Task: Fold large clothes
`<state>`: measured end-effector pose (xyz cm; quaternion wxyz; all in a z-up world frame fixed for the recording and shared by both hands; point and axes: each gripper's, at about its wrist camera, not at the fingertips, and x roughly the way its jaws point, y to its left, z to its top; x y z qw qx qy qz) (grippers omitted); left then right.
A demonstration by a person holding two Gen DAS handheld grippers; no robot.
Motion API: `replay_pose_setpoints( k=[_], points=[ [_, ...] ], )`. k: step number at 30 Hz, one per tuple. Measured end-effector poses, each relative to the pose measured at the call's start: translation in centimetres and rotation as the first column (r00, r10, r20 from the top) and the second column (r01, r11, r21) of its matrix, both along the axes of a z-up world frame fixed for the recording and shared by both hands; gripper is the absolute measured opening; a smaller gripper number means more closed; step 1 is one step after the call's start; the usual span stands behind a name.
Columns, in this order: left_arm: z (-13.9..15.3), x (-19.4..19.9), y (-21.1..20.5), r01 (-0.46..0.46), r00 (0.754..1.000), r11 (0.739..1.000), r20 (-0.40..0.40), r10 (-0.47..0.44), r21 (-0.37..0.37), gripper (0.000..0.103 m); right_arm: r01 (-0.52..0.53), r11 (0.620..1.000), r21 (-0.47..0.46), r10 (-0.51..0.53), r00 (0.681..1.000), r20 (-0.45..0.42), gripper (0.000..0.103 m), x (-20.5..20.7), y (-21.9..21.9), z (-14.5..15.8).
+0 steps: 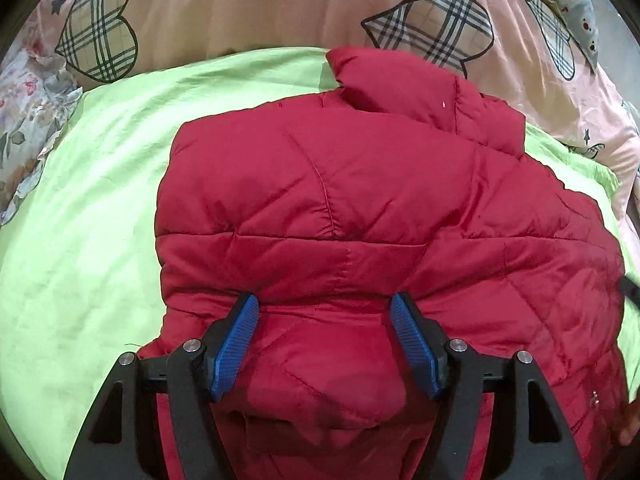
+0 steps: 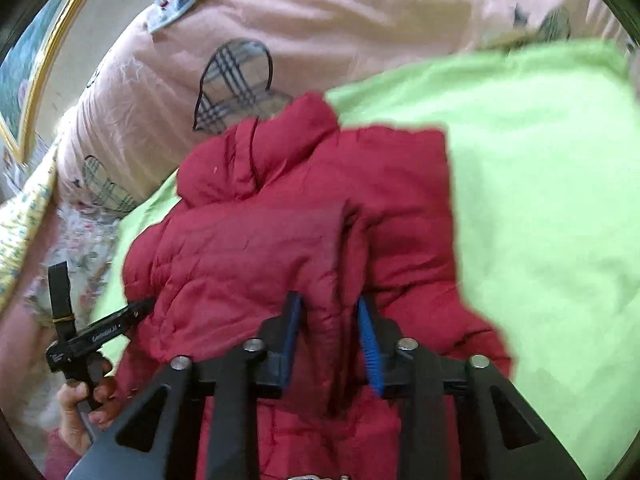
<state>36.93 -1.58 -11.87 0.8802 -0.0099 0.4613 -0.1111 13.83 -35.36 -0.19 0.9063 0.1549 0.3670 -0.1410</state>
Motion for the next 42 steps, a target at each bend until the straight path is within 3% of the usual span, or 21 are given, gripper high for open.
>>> replay_pose_setpoints(
  k=[2, 4, 6, 9, 14, 17, 21, 25, 30, 38, 42],
  points=[
    [0.0, -0.1, -0.3, -0.002, 1.000, 1.000, 0.003, 0.002, 0.005, 0.070, 0.027, 0.995, -0.092, -0.021, 0.998, 0.065, 0.035, -1.0, 1.1, 1.7],
    [-0.3, -0.1, -0.2, -0.003, 1.000, 1.000, 0.000, 0.003, 0.013, 0.071, -0.013, 0.993, -0.113, 0.024, 0.995, 0.097, 0.039, -1.0, 2.2, 2.5],
    [-0.5, 0.0, -0.1, -0.006, 1.000, 1.000, -0.003, 0.006, 0.019, 0.071, -0.116, 0.990, -0.080, 0.120, 0.992, 0.048, 0.039, 0.5, 3.3, 1.8],
    [-0.4, -0.3, -0.2, -0.009, 1.000, 1.000, 0.001, 0.009, 0.025, 0.071, -0.199, 0.974, -0.104, 0.195, 0.980, -0.048, 0.039, 2.3, 5.1, -0.4],
    [-0.3, -1.0, 0.5, 0.006, 1.000, 0.999, 0.006, -0.006, 0.038, 0.072, -0.168, 0.975, -0.142, 0.139, 0.971, -0.194, 0.037, 4.2, 3.9, -5.0],
    [0.5, -2.0, 1.0, 0.010, 1.000, 0.999, 0.013, -0.011, 0.033, 0.071, -0.134, 0.989, -0.065, 0.120, 0.975, -0.188, 0.037, 4.2, 2.5, -5.4],
    [1.6, -3.5, 2.2, 0.009, 0.999, 1.000, 0.032, -0.008, -0.015, 0.070, -0.129, 0.989, -0.068, 0.113, 0.973, -0.202, 0.037, 4.0, 2.8, -5.4],
    [-0.6, -2.3, 2.9, -0.022, 0.999, 1.000, -0.032, 0.023, 0.013, 0.080, -0.127, 0.991, -0.044, 0.116, 0.975, -0.190, 0.038, 3.7, 2.5, -5.8],
    [-1.3, -1.6, 3.3, -0.041, 0.999, 0.999, -0.033, 0.041, 0.012, 0.087, -0.124, 0.992, -0.024, 0.118, 0.975, -0.188, 0.038, 4.0, 2.2, -5.9],
    [1.5, -4.3, 5.1, -0.055, 0.997, 0.997, -0.052, 0.052, -0.062, 0.084, -0.129, 0.990, 0.055, 0.134, 0.984, -0.117, 0.038, 1.5, 1.9, -3.3],
    [3.0, -7.4, 6.3, -0.046, 0.998, 0.995, -0.037, 0.042, -0.088, 0.083, -0.125, 0.988, 0.087, 0.134, 0.984, -0.113, 0.045, -1.1, 2.3, -1.7]
  ],
)
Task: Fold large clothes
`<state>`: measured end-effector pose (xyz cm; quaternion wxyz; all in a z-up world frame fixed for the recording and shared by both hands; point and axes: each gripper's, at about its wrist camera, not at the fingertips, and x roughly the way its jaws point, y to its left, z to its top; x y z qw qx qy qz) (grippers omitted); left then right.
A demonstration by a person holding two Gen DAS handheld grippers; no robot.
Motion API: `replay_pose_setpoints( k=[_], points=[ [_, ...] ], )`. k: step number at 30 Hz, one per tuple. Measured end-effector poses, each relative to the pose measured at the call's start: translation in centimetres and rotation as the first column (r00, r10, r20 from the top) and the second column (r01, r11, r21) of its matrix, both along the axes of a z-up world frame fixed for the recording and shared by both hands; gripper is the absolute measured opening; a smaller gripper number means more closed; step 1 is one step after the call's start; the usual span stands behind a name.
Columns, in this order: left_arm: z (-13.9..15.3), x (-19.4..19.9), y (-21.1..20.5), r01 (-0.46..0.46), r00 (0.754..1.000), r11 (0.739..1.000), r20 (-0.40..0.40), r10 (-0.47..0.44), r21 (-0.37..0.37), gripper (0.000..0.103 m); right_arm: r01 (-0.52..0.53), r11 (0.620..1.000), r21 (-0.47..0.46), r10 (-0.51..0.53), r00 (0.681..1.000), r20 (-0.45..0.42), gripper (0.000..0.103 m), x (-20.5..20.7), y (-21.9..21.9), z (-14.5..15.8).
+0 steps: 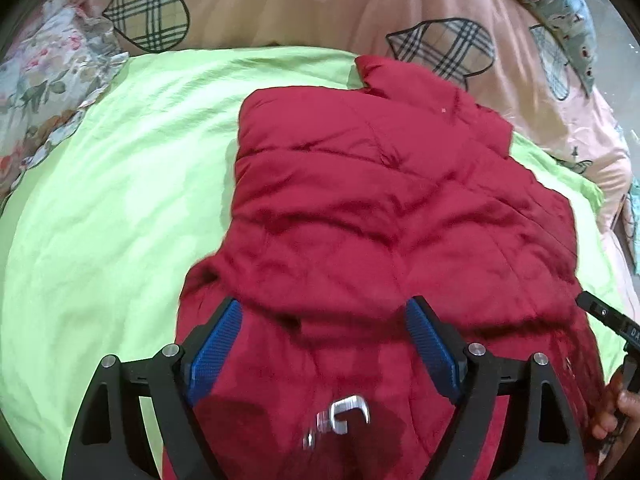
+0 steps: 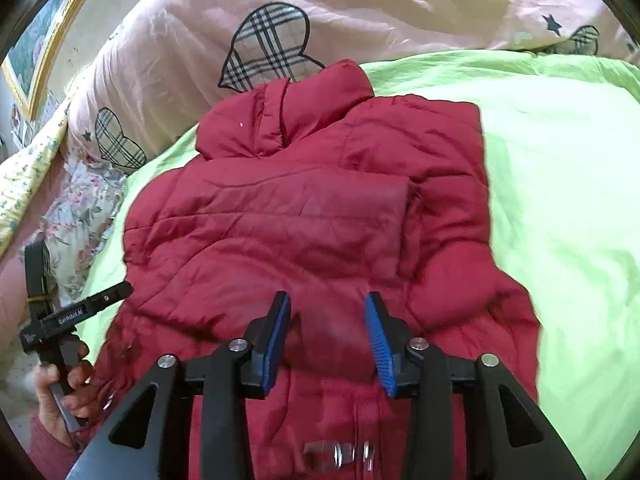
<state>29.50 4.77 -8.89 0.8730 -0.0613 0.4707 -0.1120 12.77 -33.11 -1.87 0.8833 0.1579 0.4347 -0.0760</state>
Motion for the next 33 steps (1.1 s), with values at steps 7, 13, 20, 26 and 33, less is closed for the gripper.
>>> replay_pose_setpoints(
  k=[7, 13, 20, 26, 33],
  points=[
    [1.0, -5.8, 1.8, 0.011, 1.000, 1.000, -0.022, -0.010, 0.005, 0.083, -0.030, 1.000, -0.010, 0.029, 0.996, -0.085, 0.055, -4.0, 1.2, 1.1],
    [2.4, -11.4, 3.6, 0.004, 1.000, 1.000, -0.018, -0.003, 0.010, 0.083, -0.034, 0.998, -0.053, 0.028, 0.993, -0.119, 0.079, -8.3, 2.3, 1.7],
    [4.0, -16.6, 6.7, -0.036, 0.999, 0.999, 0.004, 0.036, 0.022, 0.085, 0.054, 0.981, -0.188, -0.084, 0.984, -0.158, 0.087, -14.4, 2.9, 1.5],
    [3.3, -20.1, 8.5, -0.051, 0.998, 0.997, -0.034, 0.053, 0.052, 0.085, 0.037, 0.983, -0.181, -0.081, 0.967, -0.243, 0.087, -17.1, 4.9, -0.4],
    [2.0, -22.4, 10.2, -0.044, 0.993, 0.999, -0.108, 0.046, 0.024, 0.087, -0.024, 0.989, -0.145, -0.018, 0.959, -0.282, 0.077, -20.3, 6.1, -1.3]
  ],
)
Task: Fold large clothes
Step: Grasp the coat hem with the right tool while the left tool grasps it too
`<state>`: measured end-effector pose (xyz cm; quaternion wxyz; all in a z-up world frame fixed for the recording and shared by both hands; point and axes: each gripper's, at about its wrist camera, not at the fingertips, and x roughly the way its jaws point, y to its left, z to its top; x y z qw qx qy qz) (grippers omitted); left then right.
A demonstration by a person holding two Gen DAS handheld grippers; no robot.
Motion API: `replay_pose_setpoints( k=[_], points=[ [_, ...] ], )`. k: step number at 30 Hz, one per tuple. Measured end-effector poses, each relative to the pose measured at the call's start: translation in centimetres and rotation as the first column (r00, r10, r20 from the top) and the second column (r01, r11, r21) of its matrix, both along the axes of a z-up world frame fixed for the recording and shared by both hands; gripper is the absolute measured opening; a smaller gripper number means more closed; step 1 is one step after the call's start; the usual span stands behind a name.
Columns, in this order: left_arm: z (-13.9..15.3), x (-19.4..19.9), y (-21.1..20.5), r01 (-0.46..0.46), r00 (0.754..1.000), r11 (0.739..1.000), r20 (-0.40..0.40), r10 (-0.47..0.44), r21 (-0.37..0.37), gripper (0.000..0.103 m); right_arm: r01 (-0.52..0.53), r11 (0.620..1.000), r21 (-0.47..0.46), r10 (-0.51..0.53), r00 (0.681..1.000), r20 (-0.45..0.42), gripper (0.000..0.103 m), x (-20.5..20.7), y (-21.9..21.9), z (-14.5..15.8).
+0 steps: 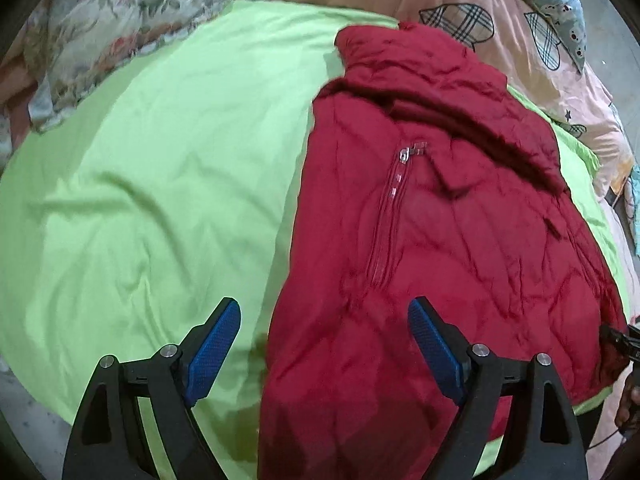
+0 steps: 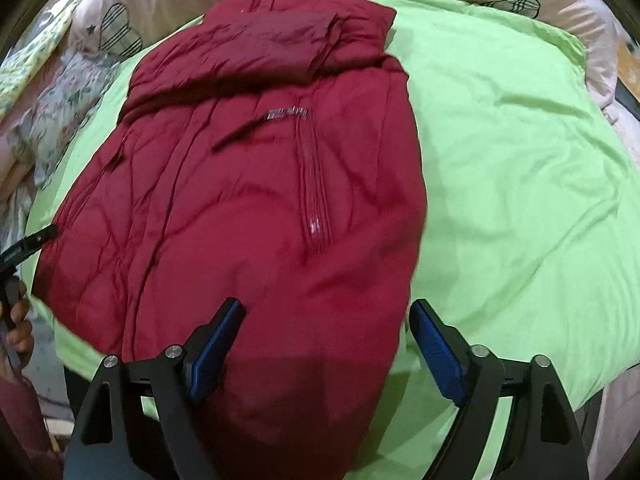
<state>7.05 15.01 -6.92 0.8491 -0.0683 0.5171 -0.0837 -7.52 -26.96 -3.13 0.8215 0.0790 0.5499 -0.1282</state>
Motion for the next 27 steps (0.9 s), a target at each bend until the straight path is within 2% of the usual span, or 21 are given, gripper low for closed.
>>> replay_pose_setpoints(
  k=[1, 4, 7, 13, 14, 16, 17, 19, 20, 22, 27],
  points=[
    [-0.2, 0.1, 0.0, 0.006, 1.000, 1.000, -0.010, -0.006, -0.004, 0.087, 0.003, 1.000, 0.017, -0.003, 1.000, 0.009, 0.067, -0.5, -0.2, 0.1],
    [-0.9, -0.3, 0.2, 0.024, 0.999, 1.000, -0.038, -0.024, -0.017, 0.088, 0.020, 0.995, 0.093, -0.024, 0.999, 0.038, 0.048, -2.0, -0.7, 0.2],
    [-1.4, -0.3, 0.1, 0.048, 0.997, 0.997, -0.064, -0.052, -0.055, 0.089, 0.027, 0.992, 0.124, -0.035, 0.998, 0.058, 0.046, -2.7, -0.9, 0.2],
    [-2.7, -0.2, -0.3, 0.072, 0.994, 0.994, -0.082, -0.078, -0.078, 0.086, 0.015, 0.990, 0.139, -0.026, 0.997, 0.075, 0.049, -2.3, -0.5, 0.0],
    [-2.8, -0.1, -0.3, 0.070, 0.993, 0.994, -0.085, -0.078, -0.088, 0.084, 0.015, 0.990, 0.143, -0.026, 0.997, 0.077, 0.049, -2.4, -0.5, 0.0],
    [-3.1, -0.1, -0.3, 0.075, 0.992, 0.990, -0.090, -0.087, -0.122, 0.067, 0.017, 0.988, 0.153, -0.031, 0.996, 0.086, 0.049, -2.5, -0.5, 0.0],
    [-3.2, -0.1, -0.5, 0.077, 0.992, 0.989, -0.088, -0.089, -0.129, 0.063, 0.017, 0.987, 0.157, -0.032, 0.995, 0.091, 0.049, -2.6, -0.6, 0.0],
    [-2.9, -0.4, -0.9, 0.097, 0.992, 0.988, -0.070, -0.106, -0.119, 0.046, 0.013, 0.987, 0.160, -0.030, 0.994, 0.102, 0.046, -2.8, -0.5, 0.0],
    [-2.7, -0.6, -1.3, 0.107, 0.992, 0.988, -0.060, -0.114, -0.109, 0.042, 0.008, 0.986, 0.164, -0.027, 0.993, 0.112, 0.045, -2.9, -0.5, 0.1],
    [-2.1, -0.9, -2.0, 0.130, 0.991, 0.988, -0.036, -0.133, -0.079, 0.030, -0.001, 0.984, 0.180, -0.023, 0.991, 0.133, 0.036, -3.1, -0.5, 0.3],
    [-0.6, -2.1, -2.9, 0.163, 0.987, 0.986, 0.003, -0.163, -0.040, 0.021, -0.039, 0.976, 0.214, 0.003, 0.986, 0.164, 0.027, -3.7, -0.4, 0.7]
  ],
)
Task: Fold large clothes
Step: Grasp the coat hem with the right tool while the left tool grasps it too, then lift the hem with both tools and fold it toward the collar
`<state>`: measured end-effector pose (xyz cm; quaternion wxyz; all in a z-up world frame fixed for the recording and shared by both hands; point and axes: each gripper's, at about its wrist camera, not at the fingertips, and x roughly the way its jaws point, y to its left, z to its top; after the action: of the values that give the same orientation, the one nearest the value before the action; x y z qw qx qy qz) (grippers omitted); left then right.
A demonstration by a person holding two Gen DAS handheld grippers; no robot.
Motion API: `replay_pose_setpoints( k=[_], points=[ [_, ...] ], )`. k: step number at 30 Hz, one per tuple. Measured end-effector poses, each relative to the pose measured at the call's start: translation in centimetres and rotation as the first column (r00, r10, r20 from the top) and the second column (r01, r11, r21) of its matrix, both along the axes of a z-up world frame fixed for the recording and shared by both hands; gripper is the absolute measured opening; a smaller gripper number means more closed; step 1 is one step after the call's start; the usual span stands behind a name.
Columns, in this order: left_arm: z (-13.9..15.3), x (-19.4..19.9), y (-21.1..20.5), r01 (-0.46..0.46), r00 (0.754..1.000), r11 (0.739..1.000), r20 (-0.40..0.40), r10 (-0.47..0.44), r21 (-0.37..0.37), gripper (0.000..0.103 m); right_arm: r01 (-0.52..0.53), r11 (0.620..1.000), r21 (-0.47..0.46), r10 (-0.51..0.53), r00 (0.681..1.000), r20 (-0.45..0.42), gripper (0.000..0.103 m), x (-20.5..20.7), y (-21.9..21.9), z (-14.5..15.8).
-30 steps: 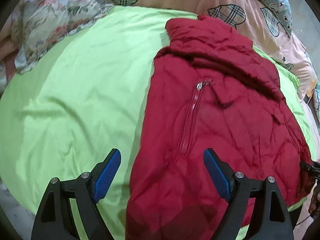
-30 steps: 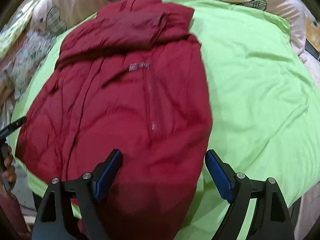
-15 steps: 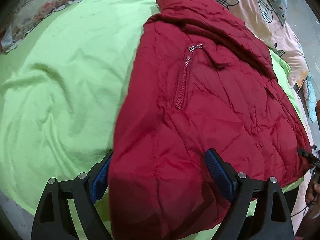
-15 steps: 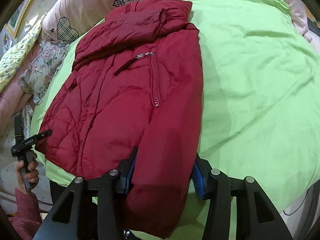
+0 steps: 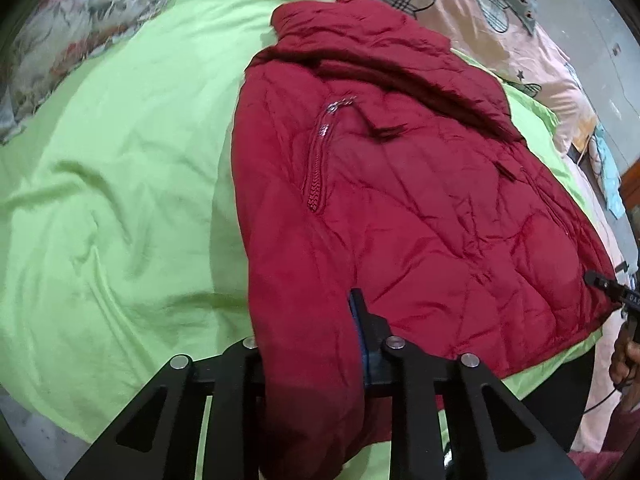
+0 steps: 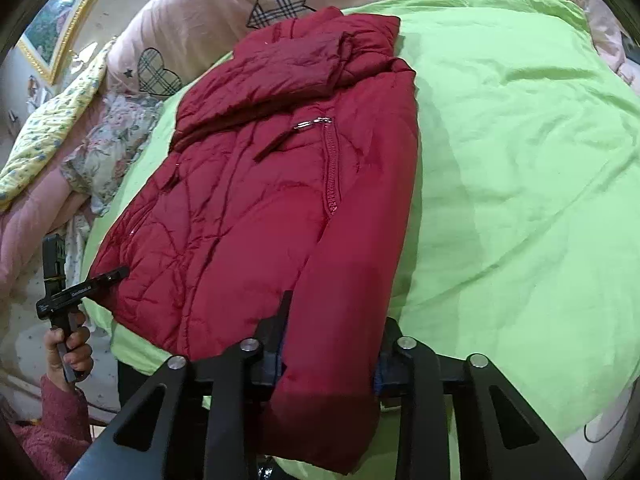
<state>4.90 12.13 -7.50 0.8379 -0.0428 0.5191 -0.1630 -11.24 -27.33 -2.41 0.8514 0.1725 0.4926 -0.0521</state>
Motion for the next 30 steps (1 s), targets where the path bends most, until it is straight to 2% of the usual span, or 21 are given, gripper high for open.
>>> replay_pose_setpoints(
  k=[9, 14, 17, 24, 30],
  points=[
    [3.4, -3.2, -0.4, 0.055, 0.995, 0.998, 0.089, -0.052, -0.032, 0.018, -0.087, 0.981, 0.176, 0.066, 0.990, 0.123, 0.024, -1.5, -2.0, 1.8],
    [5.9, -4.0, 1.4, 0.063, 0.989, 0.993, 0.138, -0.049, -0.097, 0.017, -0.115, 0.942, 0.317, 0.040, 0.971, 0.234, 0.023, -2.3, -4.1, 3.4],
    [8.0, -4.2, 2.7, 0.059, 0.979, 0.991, 0.202, -0.035, -0.116, 0.017, -0.133, 0.913, 0.386, 0.010, 0.953, 0.303, 0.022, -1.8, -5.7, 4.6],
    [10.4, -1.7, 3.2, 0.013, 0.957, 0.986, 0.288, 0.036, -0.166, 0.016, -0.127, 0.916, 0.380, -0.035, 0.920, 0.391, 0.022, 1.0, -6.9, 6.4],
    [11.1, 0.6, 1.3, -0.038, 0.940, 0.990, 0.332, 0.080, -0.133, 0.016, -0.129, 0.933, 0.337, -0.039, 0.893, 0.449, 0.021, 3.0, -6.8, 8.3]
  ],
)
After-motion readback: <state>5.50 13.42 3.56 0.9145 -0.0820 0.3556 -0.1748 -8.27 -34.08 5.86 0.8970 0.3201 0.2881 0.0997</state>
